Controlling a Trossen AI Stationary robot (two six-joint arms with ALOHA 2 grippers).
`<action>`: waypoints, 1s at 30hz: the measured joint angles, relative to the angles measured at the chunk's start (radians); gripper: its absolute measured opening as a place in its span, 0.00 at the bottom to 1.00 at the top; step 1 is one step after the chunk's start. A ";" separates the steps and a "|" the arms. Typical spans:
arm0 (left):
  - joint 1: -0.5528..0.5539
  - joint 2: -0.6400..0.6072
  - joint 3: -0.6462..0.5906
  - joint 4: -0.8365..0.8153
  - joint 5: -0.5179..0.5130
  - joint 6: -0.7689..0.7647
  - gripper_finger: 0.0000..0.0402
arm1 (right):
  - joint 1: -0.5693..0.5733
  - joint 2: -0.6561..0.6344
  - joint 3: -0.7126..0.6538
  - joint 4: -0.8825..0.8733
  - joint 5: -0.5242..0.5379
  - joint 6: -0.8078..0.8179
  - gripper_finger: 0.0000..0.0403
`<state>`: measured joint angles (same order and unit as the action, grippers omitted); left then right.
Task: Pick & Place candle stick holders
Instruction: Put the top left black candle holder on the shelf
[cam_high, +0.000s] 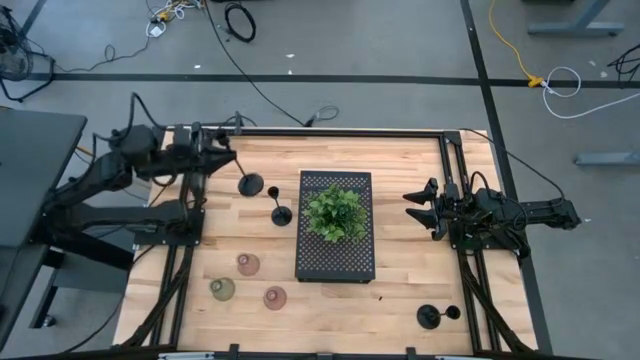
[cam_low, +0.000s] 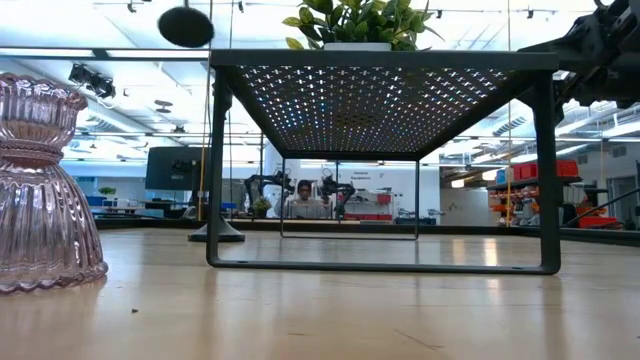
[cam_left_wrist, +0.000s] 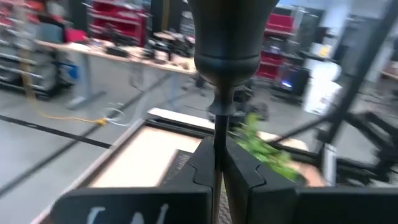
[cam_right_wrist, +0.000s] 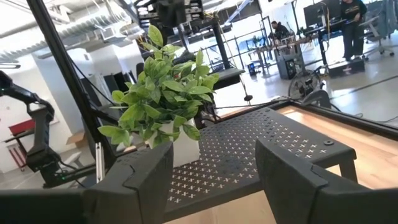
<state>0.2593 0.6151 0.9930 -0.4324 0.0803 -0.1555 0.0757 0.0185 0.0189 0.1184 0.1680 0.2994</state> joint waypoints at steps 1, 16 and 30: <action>-0.016 0.000 0.002 -0.006 0.010 -0.011 0.03 | 0.000 0.000 0.000 0.000 0.000 0.006 0.57; -0.285 0.077 -0.002 0.009 0.157 -0.096 0.03 | 0.000 0.000 0.000 0.002 0.000 0.007 0.57; -0.721 0.291 -0.003 0.151 -0.162 0.006 0.03 | 0.000 0.000 0.000 0.004 -0.001 0.033 0.57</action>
<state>-0.4619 0.9059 0.9901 -0.2817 -0.0816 -0.1490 0.0757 0.0185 0.0189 0.1226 0.1673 0.3324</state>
